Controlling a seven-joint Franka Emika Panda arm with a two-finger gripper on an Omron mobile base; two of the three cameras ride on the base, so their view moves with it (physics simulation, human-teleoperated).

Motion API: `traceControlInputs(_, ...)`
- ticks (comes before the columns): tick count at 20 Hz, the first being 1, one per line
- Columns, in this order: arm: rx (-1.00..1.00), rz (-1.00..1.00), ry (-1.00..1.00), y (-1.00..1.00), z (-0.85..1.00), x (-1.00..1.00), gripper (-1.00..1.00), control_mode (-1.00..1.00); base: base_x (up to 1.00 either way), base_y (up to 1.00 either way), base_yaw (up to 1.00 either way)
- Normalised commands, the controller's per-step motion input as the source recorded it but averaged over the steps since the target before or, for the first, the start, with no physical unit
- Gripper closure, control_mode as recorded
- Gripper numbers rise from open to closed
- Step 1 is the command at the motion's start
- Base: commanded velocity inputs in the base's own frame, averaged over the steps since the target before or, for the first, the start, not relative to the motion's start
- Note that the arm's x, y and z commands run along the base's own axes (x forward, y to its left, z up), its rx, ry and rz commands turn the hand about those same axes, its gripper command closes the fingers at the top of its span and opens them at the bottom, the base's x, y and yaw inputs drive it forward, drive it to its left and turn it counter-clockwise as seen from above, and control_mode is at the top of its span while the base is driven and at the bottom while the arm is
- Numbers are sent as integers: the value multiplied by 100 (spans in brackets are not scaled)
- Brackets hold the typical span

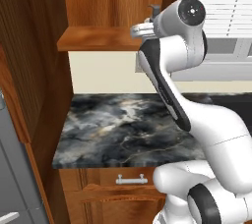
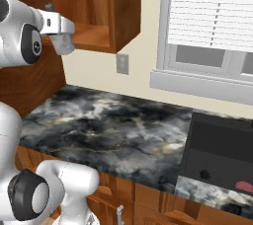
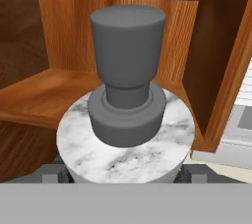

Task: Pick up the dish brush and soap dispenser from the sink, and place them back in the cabinet, and close the cabinet door.

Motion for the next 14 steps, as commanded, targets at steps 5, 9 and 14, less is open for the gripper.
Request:
traceControlInputs(5, 0, 0, 0, 0, 3, 27, 100, -100, 0, 0, 0)
traceControlInputs(9, 0, 0, 0, 0, 1, 31, 100, -100, 0, 0, 0)
traceControlInputs(14, 0, 0, 0, 2, 0, 36, 100, -100, 0, 0, 0)
